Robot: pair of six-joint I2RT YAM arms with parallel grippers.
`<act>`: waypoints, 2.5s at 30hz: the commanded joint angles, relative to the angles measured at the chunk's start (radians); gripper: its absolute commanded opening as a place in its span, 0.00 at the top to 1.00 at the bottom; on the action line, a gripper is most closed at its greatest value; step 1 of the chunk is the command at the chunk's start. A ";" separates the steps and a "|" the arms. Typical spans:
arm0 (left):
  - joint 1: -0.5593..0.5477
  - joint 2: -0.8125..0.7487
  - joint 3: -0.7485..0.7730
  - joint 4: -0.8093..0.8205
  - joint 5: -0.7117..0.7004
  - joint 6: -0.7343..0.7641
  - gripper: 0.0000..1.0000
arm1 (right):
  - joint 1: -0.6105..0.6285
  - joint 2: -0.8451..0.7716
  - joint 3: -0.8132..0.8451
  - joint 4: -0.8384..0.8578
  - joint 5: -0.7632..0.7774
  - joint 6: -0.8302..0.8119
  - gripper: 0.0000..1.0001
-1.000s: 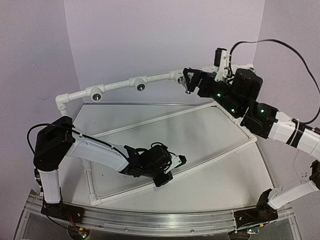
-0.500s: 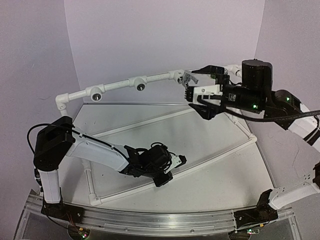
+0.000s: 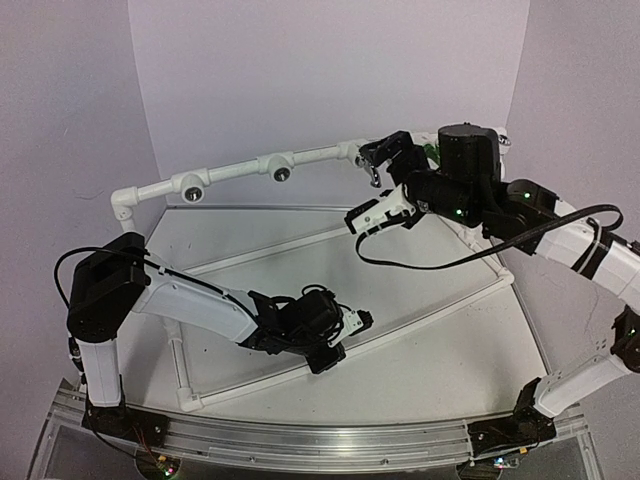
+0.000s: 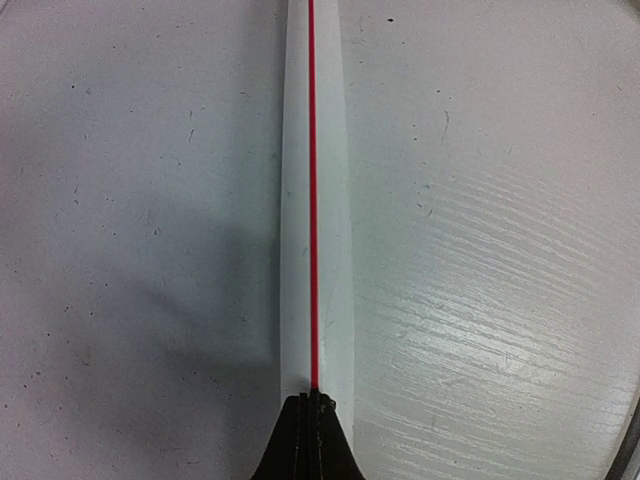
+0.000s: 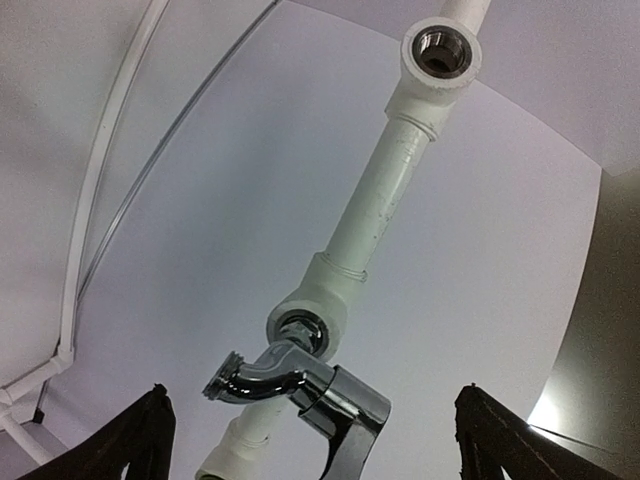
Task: Install the water faucets
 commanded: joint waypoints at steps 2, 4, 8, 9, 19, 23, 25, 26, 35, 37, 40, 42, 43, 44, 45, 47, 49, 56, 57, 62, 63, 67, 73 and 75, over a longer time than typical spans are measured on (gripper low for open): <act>-0.010 0.090 -0.047 -0.223 0.060 0.000 1.00 | 0.005 0.077 0.048 0.141 0.080 -0.214 0.08; -0.010 0.091 -0.047 -0.223 0.058 0.000 1.00 | 0.004 0.109 0.063 0.150 0.098 -0.201 0.10; -0.010 0.088 -0.050 -0.223 0.058 0.000 1.00 | -0.002 0.165 0.100 0.160 0.189 -0.131 0.35; -0.010 0.087 -0.050 -0.223 0.058 0.001 1.00 | -0.002 0.171 0.095 0.174 0.199 -0.115 0.40; -0.010 0.088 -0.051 -0.223 0.061 0.002 1.00 | -0.002 0.204 0.041 0.308 0.344 0.145 0.80; -0.010 0.089 -0.049 -0.223 0.061 0.003 1.00 | -0.001 0.204 0.022 0.371 0.348 0.336 0.89; -0.011 0.090 -0.048 -0.223 0.061 0.001 1.00 | -0.002 0.206 0.024 0.372 0.347 0.467 0.93; -0.011 0.090 -0.048 -0.223 0.061 0.001 1.00 | -0.001 0.205 0.020 0.372 0.345 0.500 0.96; -0.010 0.091 -0.049 -0.223 0.063 -0.001 1.00 | -0.011 0.175 0.082 0.381 0.264 1.422 1.00; -0.010 0.091 -0.049 -0.223 0.064 -0.001 1.00 | -0.026 0.166 0.080 0.385 0.252 1.740 1.00; -0.010 0.091 -0.050 -0.224 0.066 -0.001 1.00 | -0.050 0.144 0.046 0.389 0.216 2.161 1.00; -0.010 0.090 -0.051 -0.223 0.066 -0.001 1.00 | -0.100 0.123 -0.007 0.403 0.114 2.524 1.00; -0.010 0.090 -0.052 -0.223 0.066 -0.001 1.00 | -0.130 0.112 -0.046 0.427 0.042 2.683 1.00; -0.010 0.089 -0.052 -0.223 0.066 -0.002 1.00 | -0.157 0.107 -0.080 0.461 -0.021 2.817 1.00; -0.010 0.089 -0.052 -0.223 0.066 -0.002 1.00 | -0.166 0.105 -0.105 0.519 -0.054 2.893 1.00; -0.011 0.089 -0.052 -0.223 0.066 -0.003 1.00 | -0.170 0.108 -0.117 0.571 -0.109 2.960 1.00; -0.011 0.087 -0.053 -0.223 0.064 -0.005 1.00 | -0.170 0.103 -0.117 0.577 -0.140 2.981 0.92; -0.011 0.089 -0.052 -0.223 0.066 -0.005 1.00 | -0.170 -0.004 -0.146 0.484 -0.162 2.573 0.49; -0.010 0.089 -0.052 -0.222 0.066 -0.004 1.00 | -0.169 -0.025 -0.149 0.453 -0.165 2.471 0.42; -0.010 0.092 -0.050 -0.223 0.068 0.002 1.00 | -0.169 -0.114 -0.098 0.188 -0.374 1.743 0.17; -0.010 0.094 -0.049 -0.223 0.068 0.004 1.00 | -0.169 -0.128 -0.090 0.131 -0.422 1.596 0.13; -0.011 0.096 -0.045 -0.223 0.069 0.005 1.00 | -0.168 -0.161 -0.069 0.017 -0.446 1.110 0.06; -0.010 0.094 -0.049 -0.223 0.064 -0.001 1.00 | -0.166 -0.133 -0.057 -0.045 -0.285 0.534 0.05; -0.010 0.094 -0.049 -0.224 0.064 -0.002 1.00 | -0.163 -0.117 -0.052 -0.042 -0.225 0.394 0.05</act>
